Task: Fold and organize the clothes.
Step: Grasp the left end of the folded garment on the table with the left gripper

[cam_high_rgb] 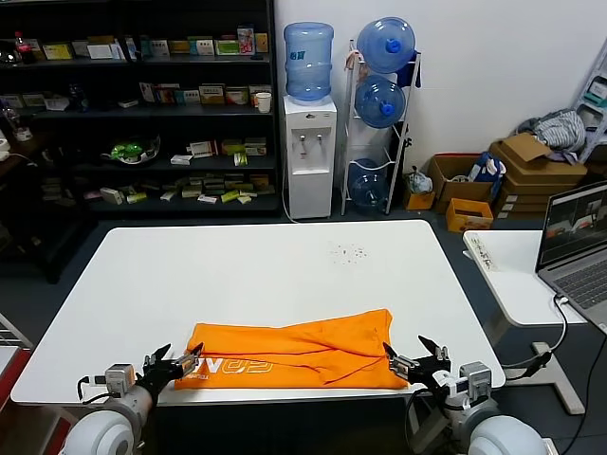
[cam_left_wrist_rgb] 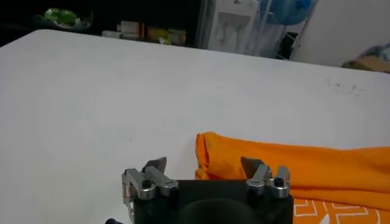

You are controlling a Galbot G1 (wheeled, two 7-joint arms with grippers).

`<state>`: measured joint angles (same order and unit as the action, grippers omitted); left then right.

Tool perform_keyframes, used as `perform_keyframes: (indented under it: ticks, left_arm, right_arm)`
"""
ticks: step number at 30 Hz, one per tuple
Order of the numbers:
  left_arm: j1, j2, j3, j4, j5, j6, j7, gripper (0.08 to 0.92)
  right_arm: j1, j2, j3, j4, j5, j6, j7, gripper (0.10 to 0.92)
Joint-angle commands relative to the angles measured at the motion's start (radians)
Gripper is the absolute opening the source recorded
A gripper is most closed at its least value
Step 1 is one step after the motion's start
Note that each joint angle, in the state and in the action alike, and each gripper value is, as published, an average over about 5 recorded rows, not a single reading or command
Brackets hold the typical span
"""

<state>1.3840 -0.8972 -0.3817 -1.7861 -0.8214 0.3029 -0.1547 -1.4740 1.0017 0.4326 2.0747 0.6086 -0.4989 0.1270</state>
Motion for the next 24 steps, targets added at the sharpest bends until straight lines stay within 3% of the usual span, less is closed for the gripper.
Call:
perform_keyframes:
  ticks: [1, 5, 8, 24]
  left_arm:
    - [-0.030, 0.065, 0.071, 0.012, -0.037, 0.049, -0.023, 0.823]
    - [-0.026, 0.063, 0.076, 0.012, -0.034, 0.043, -0.022, 0.811]
    - [-0.022, 0.054, 0.081, 0.008, -0.033, 0.040, -0.022, 0.752]
    - [-0.040, 0.004, 0.082, 0.036, -0.003, 0.011, -0.031, 0.294]
  right_arm:
    - [0.001, 0.002, 0.000, 0.000, -0.003, 0.000, 0.003, 0.823]
    - [0.001, 0.002, 0.000, -0.003, -0.004, 0.001, 0.004, 0.823]
    - [0.002, 0.003, 0.000, -0.005, -0.004, 0.001, 0.004, 0.823]
    - [0.002, 0.013, -0.004, -0.008, -0.009, 0.001, 0.004, 0.823]
